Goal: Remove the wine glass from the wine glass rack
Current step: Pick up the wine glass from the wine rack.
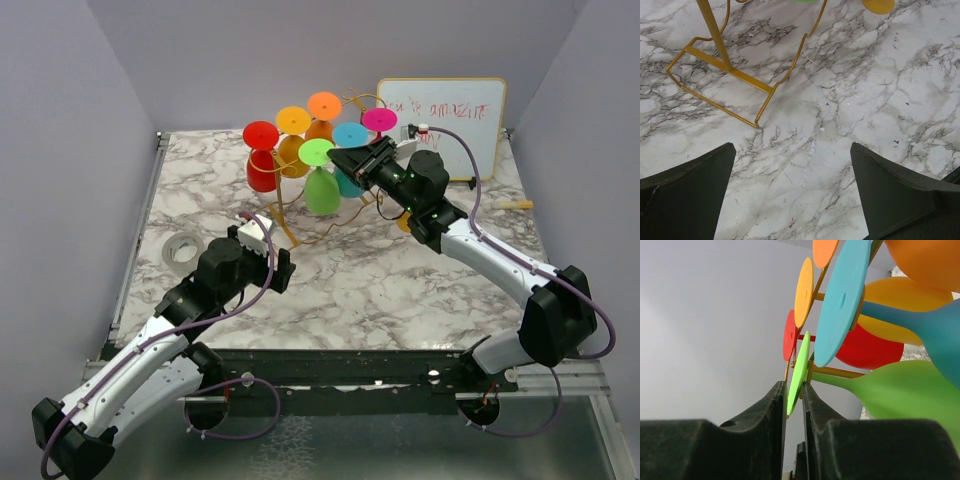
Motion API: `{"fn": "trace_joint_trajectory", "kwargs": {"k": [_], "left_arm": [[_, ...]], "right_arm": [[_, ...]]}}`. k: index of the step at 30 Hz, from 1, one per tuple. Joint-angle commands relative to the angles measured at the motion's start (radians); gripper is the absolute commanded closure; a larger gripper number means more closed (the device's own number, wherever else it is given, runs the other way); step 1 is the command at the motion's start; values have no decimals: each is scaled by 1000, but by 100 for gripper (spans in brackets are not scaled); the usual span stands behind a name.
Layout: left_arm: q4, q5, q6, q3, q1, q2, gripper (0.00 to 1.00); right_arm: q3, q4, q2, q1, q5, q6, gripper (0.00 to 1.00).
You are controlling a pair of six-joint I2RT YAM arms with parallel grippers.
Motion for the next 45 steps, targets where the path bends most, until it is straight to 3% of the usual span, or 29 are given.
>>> {"fn": "trace_joint_trajectory", "kwargs": {"k": [1, 45], "left_arm": [[-2, 24, 9, 34, 6, 0, 1], [-7, 32, 9, 38, 5, 25, 1]], "right_arm": [[0, 20, -12, 5, -6, 9, 77], [-51, -9, -86, 6, 26, 93, 99]]}}
